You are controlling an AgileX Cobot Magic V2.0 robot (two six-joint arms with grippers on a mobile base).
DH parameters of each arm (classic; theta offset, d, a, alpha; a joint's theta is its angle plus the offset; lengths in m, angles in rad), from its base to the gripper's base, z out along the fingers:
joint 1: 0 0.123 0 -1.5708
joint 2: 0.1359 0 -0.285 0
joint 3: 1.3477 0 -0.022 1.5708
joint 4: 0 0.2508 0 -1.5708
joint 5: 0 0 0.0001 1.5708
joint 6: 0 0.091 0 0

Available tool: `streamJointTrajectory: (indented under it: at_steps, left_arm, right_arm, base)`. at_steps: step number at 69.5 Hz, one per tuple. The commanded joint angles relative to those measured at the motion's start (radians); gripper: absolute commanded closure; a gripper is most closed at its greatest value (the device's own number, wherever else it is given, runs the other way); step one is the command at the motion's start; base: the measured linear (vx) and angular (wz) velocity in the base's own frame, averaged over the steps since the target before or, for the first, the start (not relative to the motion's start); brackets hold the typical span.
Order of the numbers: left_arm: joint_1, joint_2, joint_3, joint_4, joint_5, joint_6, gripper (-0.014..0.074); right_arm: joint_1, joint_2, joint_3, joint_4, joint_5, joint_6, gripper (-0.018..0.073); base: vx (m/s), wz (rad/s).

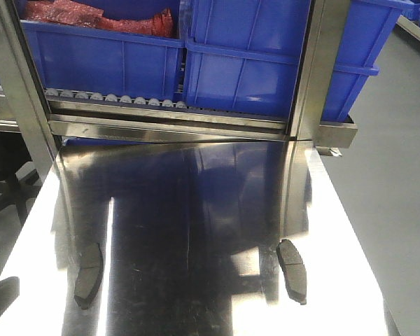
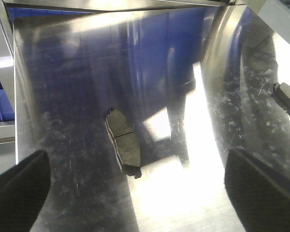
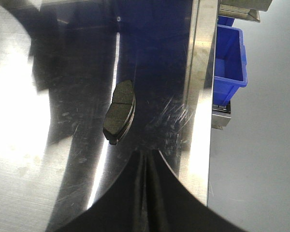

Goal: Move and align brake pads A on conveyor

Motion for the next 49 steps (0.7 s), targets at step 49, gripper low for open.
streamJointTrajectory:
  at_steps: [49]
  left_arm:
    - [-0.004,0.947,-0.505,0.027,0.166,-0.118,-0.0044]
  right_arm:
    - [-0.002,0.007,-0.027,0.004,-0.062,-0.01,0.0563]
  base:
    - [0.0,0.0]
